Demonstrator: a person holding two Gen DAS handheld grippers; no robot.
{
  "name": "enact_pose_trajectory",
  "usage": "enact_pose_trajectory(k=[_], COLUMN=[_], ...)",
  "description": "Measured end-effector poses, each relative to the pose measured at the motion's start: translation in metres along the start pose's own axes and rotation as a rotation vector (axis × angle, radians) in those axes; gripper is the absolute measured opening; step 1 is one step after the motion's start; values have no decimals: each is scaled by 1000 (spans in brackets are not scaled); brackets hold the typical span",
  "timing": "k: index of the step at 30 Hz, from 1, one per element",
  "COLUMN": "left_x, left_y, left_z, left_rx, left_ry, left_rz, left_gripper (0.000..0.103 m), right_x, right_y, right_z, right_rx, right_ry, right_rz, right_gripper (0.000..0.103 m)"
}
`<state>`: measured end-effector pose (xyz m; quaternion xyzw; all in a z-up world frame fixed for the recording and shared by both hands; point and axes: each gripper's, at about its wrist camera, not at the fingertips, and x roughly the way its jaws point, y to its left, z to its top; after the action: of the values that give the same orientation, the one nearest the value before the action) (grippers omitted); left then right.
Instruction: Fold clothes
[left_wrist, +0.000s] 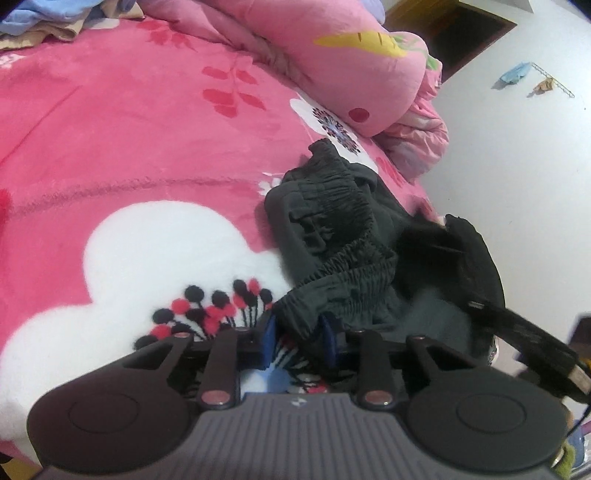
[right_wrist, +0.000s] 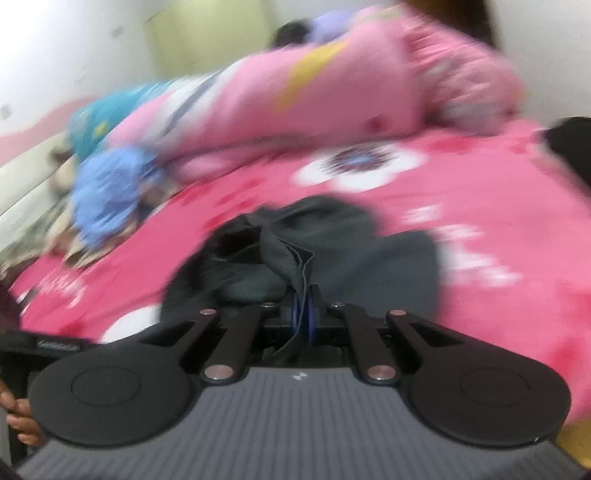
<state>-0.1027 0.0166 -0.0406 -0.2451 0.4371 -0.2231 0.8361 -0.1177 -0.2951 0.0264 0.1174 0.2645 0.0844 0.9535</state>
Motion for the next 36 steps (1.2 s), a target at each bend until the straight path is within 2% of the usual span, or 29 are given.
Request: enact_pose_trajectory(k=[4, 6, 8, 9, 10, 12, 13, 15, 18, 19, 20, 22, 26, 30, 33, 36], left_x=[0, 0, -1, -2, -3, -5, -5, -5, -1, 0, 0, 1, -2, -12, -16, -17], left_y=[-3, -4, -5, -6, -7, -10, -12, -15, -20, -22, -23, -25, -24, -27, -29, -32], left_z=[-1, -2, -3, -3, -2, -2, -2, -2, -2, -2, -3, -4, -6, -9, -15, -22], left_rx=[20, 17, 25, 29, 34, 43, 48, 62, 76, 80, 85, 89, 83, 112, 142, 187], left_ry=[-4, -4, -3, -2, 0, 4, 5, 7, 6, 4, 2, -1, 2, -20, -35, -31], left_rz=[11, 9, 8, 9, 9, 3, 1, 0, 12, 13, 10, 5, -5, -20, -28, -51], left_gripper=[25, 25, 27, 28, 34, 41, 47, 51, 50, 47, 45, 43, 44, 54, 60, 66], right_x=[-38, -47, -50, -50, -51, -62, -69, -87, -101, -102, -101, -94, -51, -1, 39, 87], right_y=[-40, -65, -85, -96, -104, -115, -116, -115, -101, -96, -89, -71, -26, 11, 28, 26], right_z=[-6, -17, -31, -40, -47, -58, -61, -61, -50, -46, -41, -32, -21, -4, 16, 30], right_rx=[32, 94, 156, 196, 230, 309, 337, 378, 329, 297, 257, 173, 39, -2, -17, 69], right_ry=[-59, -42, 14, 56, 83, 76, 51, -59, -186, -214, -226, -226, -105, 32, 123, 269], right_rz=[-211, -292, -366, -394, -414, -437, -442, -440, -398, -370, -314, -176, 95, 276, 340, 345], right_gripper=[4, 4, 6, 8, 9, 20, 27, 31, 34, 39, 46, 50, 54, 54, 55, 56])
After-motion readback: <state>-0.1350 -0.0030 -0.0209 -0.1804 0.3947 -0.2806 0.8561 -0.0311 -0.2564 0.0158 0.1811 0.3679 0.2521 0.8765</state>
